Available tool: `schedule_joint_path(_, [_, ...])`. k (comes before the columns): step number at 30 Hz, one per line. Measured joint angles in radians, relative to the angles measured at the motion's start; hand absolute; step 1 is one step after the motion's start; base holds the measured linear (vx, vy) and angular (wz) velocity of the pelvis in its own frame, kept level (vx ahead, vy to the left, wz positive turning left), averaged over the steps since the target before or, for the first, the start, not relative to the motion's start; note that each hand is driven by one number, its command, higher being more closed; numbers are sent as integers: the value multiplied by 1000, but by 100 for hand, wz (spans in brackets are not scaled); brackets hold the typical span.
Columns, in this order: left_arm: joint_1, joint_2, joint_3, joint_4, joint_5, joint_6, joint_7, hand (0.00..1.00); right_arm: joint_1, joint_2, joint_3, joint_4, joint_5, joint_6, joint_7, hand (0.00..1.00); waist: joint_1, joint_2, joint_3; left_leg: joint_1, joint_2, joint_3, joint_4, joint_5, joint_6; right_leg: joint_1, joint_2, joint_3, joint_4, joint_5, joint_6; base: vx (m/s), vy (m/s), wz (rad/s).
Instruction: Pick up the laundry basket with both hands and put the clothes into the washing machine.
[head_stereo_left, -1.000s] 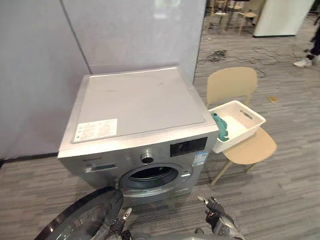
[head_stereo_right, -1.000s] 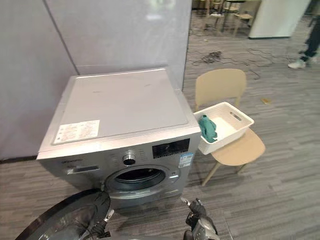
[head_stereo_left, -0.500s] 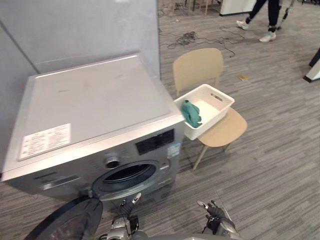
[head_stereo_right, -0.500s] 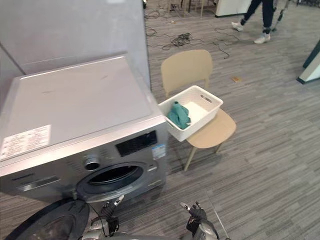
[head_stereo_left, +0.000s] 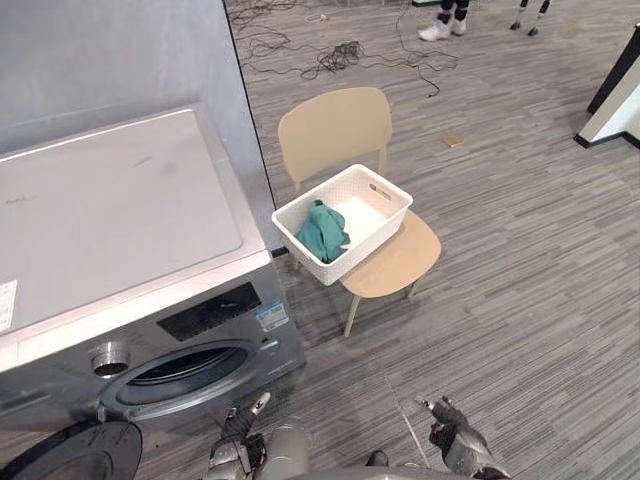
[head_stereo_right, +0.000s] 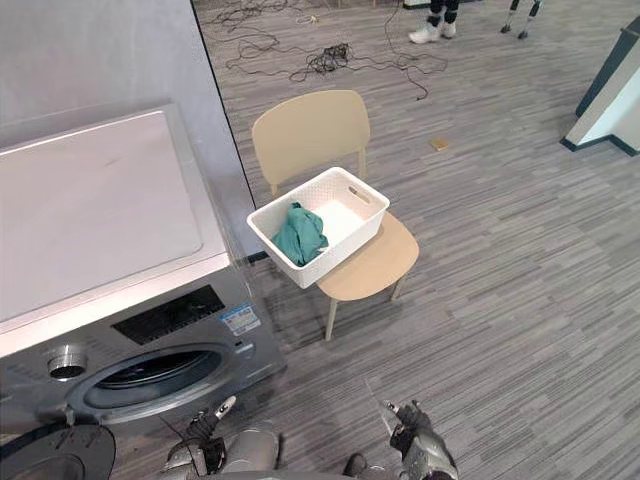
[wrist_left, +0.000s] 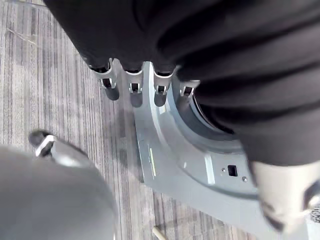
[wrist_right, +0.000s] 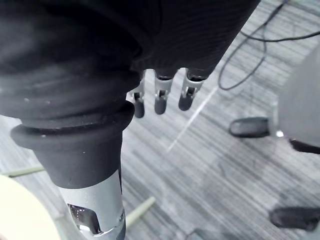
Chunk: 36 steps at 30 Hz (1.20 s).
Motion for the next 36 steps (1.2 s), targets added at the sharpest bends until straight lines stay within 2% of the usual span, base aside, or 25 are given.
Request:
schedule_joint_path(1, [0,-6,10,-2,-8,-1,-13,0,0,17,0,-33,-1,0,0,0,7,-17,-3,20,-6,41,-79,35,57,3,-10,-5,-25,8,10,194,-6,28])
schedule_joint_path(3, [-1,-5,28,-16,-11,-1,-18,0,-4,30,5,-77,-3,-3,0,0,33,-43,-7,35,-37,32,-141,68,104,7,-23,-7,-89,32,34,198,27,23])
schedule_joint_path(5, [-1,-15,63,-20,-23,-1,-14,0,-15,41,27,-78,-8,-2,-1,0,68,-47,-5,63,-37,57,-125,50,128,29,-32,11,-75,31,38,204,69,-20])
schedule_joint_path(6, [4,-13,72,-19,-29,-1,-14,0,-12,55,67,-81,-10,-3,1,0,85,-49,-3,113,-32,73,-141,50,128,32,-45,29,1,17,48,239,90,-37])
schedule_joint_path(7, [6,-12,72,-18,-29,0,-14,0,-5,62,87,-89,-10,-3,6,0,85,-48,-3,141,-30,73,-150,44,128,24,-55,28,67,2,60,180,76,-28])
schedule_joint_path(8, [10,-13,67,-18,-29,0,-15,0,13,73,105,-113,-10,-4,14,0,84,-42,-6,177,-22,73,-171,3,141,-16,-77,25,211,-33,75,115,65,-6])
schedule_joint_path(9, [8,-5,54,-19,-30,1,-16,0,32,91,114,-127,-10,-7,22,0,82,-62,-11,199,-33,77,-164,-29,153,-107,-129,36,453,-58,99,163,70,6])
schedule_joint_path(10, [5,8,37,-19,-31,2,-16,0,52,104,114,-137,-12,-4,25,0,81,-82,-11,213,-52,73,-148,-43,162,-205,-185,70,694,-32,115,182,47,19])
schedule_joint_path(12, [4,23,21,-29,-33,6,-15,0,91,106,109,-138,-11,3,25,0,59,-106,-8,248,-71,39,-121,-69,171,-292,-221,129,937,2,137,268,-59,57])
schedule_joint_path(14, [3,26,7,-34,-37,7,-13,0,118,91,84,-137,-10,7,22,0,32,-104,-11,268,-73,-16,-125,-69,170,-321,-252,124,1007,-1,130,278,-144,94])
schedule_joint_path(16, [-31,9,-5,-59,-37,8,-11,0,121,67,44,-138,-10,9,19,0,29,-81,-10,280,-71,-120,-142,-63,160,-365,-316,145,955,-21,94,232,-172,95])
schedule_joint_path(17, [-44,4,-12,-59,-37,8,-10,0,121,62,37,-139,-10,9,19,0,29,-74,-12,280,-67,-154,-142,-60,152,-367,-323,164,920,-26,86,204,-235,108])
schedule_joint_path(18, [-64,0,-50,-59,-36,14,-1,0,123,55,25,-140,-10,10,17,0,27,-42,-15,278,-49,-219,-141,-58,130,-362,-325,219,816,-27,84,188,-292,136])
schedule_joint_path(20, [-87,3,-107,-55,13,27,31,0,124,45,19,-153,-10,11,13,0,17,-26,-18,274,-36,-313,-139,-56,97,-323,-358,303,608,-21,76,178,-351,153])
schedule_joint_path(21, [-105,6,-144,-57,62,26,39,0,122,47,-6,-154,-23,12,4,0,17,-24,-20,268,-36,-378,-138,-59,66,-288,-367,390,468,-1,56,168,-495,175])
schedule_joint_path(22, [-118,9,-168,-58,106,17,39,0,120,50,-34,-152,-44,21,-5,0,1,-21,-28,249,-32,-453,-130,-69,26,-244,-371,447,346,26,80,160,-568,189])
schedule_joint_path(23, [-125,11,-180,-56,120,14,39,0,117,54,-51,-152,-46,21,-5,0,-11,-22,-34,237,-28,-491,-127,-75,0,-219,-375,434,287,57,130,128,-727,180])
schedule_joint_path(24, [-138,18,-190,-53,134,9,38,0,112,63,-71,-151,-44,22,-6,0,-16,-34,-39,231,-15,-532,-140,-79,-33,-193,-381,367,217,140,195,72,-818,132])
schedule_joint_path(25, [-138,9,-174,-37,138,5,35,0,89,56,-91,-141,-44,23,-5,0,3,-13,-56,218,45,-547,-168,-65,-88,-160,-355,222,203,40,260,44,-950,88])
schedule_joint_path(26, [-135,-6,-158,-21,138,5,34,0,73,46,-90,-135,-44,23,-5,0,3,1,-60,209,77,-543,-178,-45,-122,-151,-333,182,185,26,260,2,-856,41])
schedule_joint_path(27, [-128,-40,-136,23,134,6,31,0,61,22,-88,-125,-45,22,-3,0,-3,35,-77,200,131,-536,-201,8,-171,-133,-283,140,158,19,253,-9,-637,21])
schedule_joint_path(29, [-97,-52,-122,69,118,7,27,0,57,-6,-105,-99,-45,22,-5,0,-11,41,-85,228,179,-515,-248,120,-173,-84,-234,111,139,16,241,-3,-503,22])
schedule_joint_path(32, [-51,-52,-82,69,85,6,30,0,64,-32,-109,-65,-40,16,-6,0,-19,27,-93,221,209,-475,-262,219,-172,-35,-188,76,57,42,197,8,-425,16])
schedule_joint_path(35, [-38,-41,-65,67,70,1,30,0,64,-40,-136,-25,-38,13,-10,0,-54,18,-92,134,224,-323,-200,296,-161,6,-154,2,-30,76,149,2,-233,56])
schedule_joint_path(36, [-38,-31,-66,67,70,0,29,0,66,-39,-136,-22,-38,14,-10,0,-56,25,-82,106,246,-228,-184,321,-132,17,-134,-26,-40,88,131,-44,-123,54])
